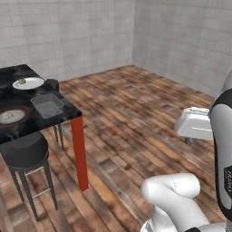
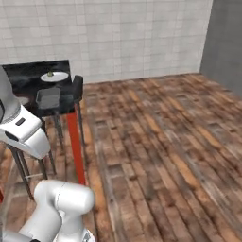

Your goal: Place two dumplings into each of the tupperware containers and then place the containers in the fridge.

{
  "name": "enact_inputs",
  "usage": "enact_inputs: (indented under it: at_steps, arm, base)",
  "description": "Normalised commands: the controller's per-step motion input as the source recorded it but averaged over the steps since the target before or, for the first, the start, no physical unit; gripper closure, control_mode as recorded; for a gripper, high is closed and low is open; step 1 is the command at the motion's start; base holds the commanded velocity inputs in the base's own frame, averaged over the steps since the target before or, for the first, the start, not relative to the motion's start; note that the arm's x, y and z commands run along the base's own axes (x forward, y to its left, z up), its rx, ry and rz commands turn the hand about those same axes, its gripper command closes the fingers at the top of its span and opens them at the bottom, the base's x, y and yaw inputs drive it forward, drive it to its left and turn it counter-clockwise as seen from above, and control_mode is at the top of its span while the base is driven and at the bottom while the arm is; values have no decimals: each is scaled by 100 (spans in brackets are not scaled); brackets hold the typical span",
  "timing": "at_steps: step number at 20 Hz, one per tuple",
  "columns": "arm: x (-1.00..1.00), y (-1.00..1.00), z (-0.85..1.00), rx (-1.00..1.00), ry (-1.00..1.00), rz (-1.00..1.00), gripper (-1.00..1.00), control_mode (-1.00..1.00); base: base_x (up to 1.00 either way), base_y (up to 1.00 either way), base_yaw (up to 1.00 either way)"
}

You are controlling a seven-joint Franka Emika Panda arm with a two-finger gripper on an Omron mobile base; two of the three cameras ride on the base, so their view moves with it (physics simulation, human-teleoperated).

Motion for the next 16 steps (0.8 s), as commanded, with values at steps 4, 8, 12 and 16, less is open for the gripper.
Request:
enact_inputs:
  at_steps: [4, 8, 12, 16]
  arm:
    - [0, 0, 0, 0, 0, 0, -100, 100]
    - [0, 0, 0, 0, 0, 0, -100, 100]
    - [0, 0, 0, 0, 0, 0, -100, 100]
    - [0, 0, 0, 0, 0, 0, -100, 100]
  base:
    - [100, 59, 47]
    - [86, 61, 41]
    - [36, 71, 32]
    - [33, 79, 27]
